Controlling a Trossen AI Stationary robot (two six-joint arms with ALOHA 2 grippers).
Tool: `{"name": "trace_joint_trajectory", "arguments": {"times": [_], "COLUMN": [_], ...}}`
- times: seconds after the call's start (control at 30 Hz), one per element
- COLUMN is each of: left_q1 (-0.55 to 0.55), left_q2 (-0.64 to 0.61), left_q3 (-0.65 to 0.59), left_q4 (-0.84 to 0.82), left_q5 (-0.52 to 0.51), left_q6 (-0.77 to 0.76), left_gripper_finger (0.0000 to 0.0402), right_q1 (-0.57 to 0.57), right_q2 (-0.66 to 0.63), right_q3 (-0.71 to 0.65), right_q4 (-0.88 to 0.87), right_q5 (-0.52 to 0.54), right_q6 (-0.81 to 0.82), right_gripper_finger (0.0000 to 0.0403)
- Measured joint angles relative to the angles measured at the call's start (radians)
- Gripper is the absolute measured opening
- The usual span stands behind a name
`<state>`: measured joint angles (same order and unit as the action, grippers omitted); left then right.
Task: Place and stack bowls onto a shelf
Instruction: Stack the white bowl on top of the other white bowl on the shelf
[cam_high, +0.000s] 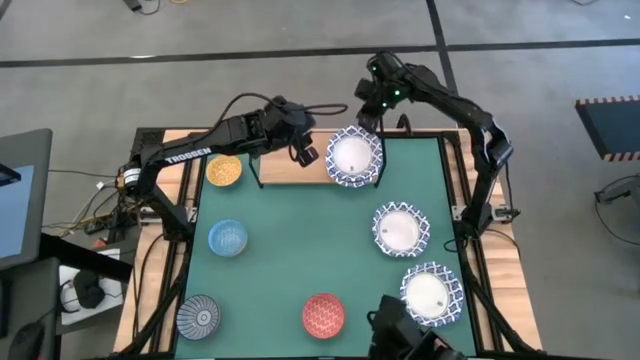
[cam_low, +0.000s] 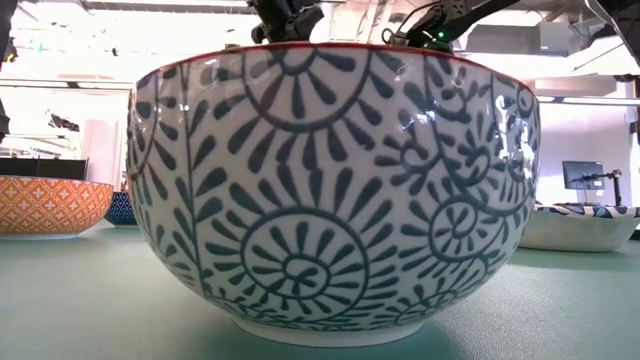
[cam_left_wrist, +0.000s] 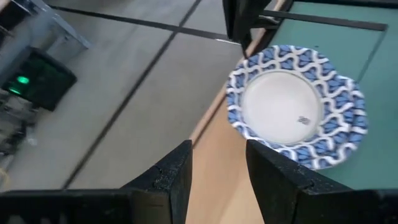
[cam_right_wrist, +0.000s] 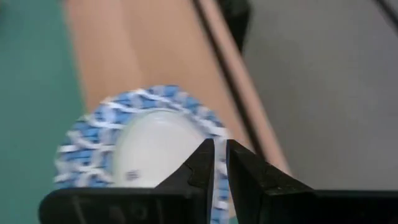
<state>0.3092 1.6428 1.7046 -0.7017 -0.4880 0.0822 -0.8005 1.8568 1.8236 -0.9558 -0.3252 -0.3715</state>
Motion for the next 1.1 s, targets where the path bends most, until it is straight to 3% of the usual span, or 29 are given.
{"name": "trace_joint_trajectory", "arguments": {"times": [0.1,0.2,0.47,0.67,1.1], "left_q1": [0.0,0.0,0.0,-0.018,-0.045], "left_q2": [0.009,0.03,0.086,0.092,0.05], "left_q3": [0.0,-0.012,-0.076,-0.075,-0.063], "left_q4": [-0.002,0.0,-0.044,-0.067,-0.073], "left_q5": [0.071,0.091,0.092,0.088,0.057], "left_q6": [-0.035,-0.041,-0.113,-0.18,-0.201], "left_gripper_finger": [0.0137,0.0137,0.0137,0.0137,0.0137], "right_q1": [0.038,0.085,0.157,0.098,0.106], "right_q2": [0.008,0.015,0.014,0.039,0.128], "right_q3": [0.0,-0.005,-0.062,-0.064,-0.065], "right_q4": [-0.028,-0.023,0.322,0.348,0.086], "right_q5": [-0.053,-0.022,0.342,0.309,0.187], "right_q6": [0.001,0.008,0.117,0.137,0.056], "right_gripper_finger": [0.0065,0.0065,0.0065,0.006,0.0022]}}
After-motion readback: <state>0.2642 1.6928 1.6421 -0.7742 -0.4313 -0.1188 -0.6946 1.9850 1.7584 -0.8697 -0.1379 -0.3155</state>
